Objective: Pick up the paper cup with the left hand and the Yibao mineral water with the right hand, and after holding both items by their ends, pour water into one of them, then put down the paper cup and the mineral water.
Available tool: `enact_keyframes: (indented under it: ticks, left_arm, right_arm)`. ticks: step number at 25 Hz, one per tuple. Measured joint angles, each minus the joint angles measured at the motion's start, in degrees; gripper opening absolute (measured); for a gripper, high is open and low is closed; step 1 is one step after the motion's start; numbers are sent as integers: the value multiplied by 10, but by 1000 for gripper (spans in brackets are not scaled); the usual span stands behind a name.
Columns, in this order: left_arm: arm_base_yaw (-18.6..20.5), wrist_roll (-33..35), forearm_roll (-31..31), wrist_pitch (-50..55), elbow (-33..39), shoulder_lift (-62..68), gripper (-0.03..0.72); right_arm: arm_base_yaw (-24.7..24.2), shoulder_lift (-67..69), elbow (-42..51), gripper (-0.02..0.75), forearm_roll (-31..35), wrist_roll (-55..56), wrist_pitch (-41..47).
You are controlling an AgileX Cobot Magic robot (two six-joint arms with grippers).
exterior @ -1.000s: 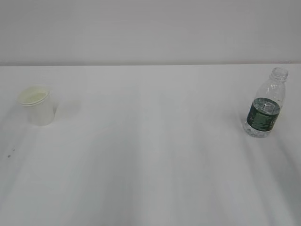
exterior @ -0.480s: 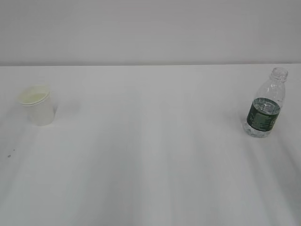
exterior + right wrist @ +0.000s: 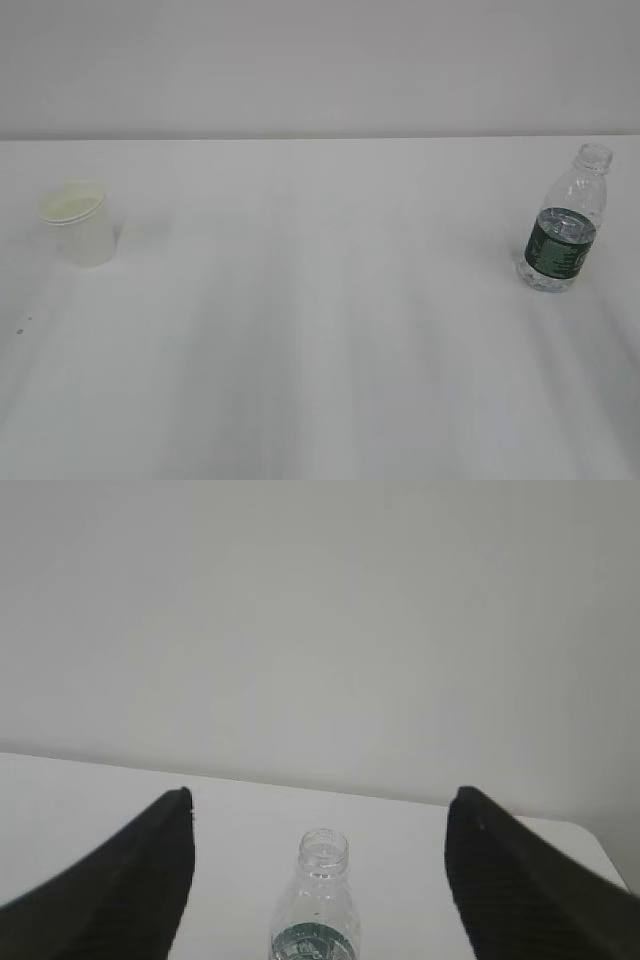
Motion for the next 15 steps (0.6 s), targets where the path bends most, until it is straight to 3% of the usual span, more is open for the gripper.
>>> enact_keyframes:
  ticks: [15]
  left_arm:
    - [0, 0, 0, 117, 1, -100, 456]
  right_arm:
    - [0, -67, -9, 591, -19, 13, 91]
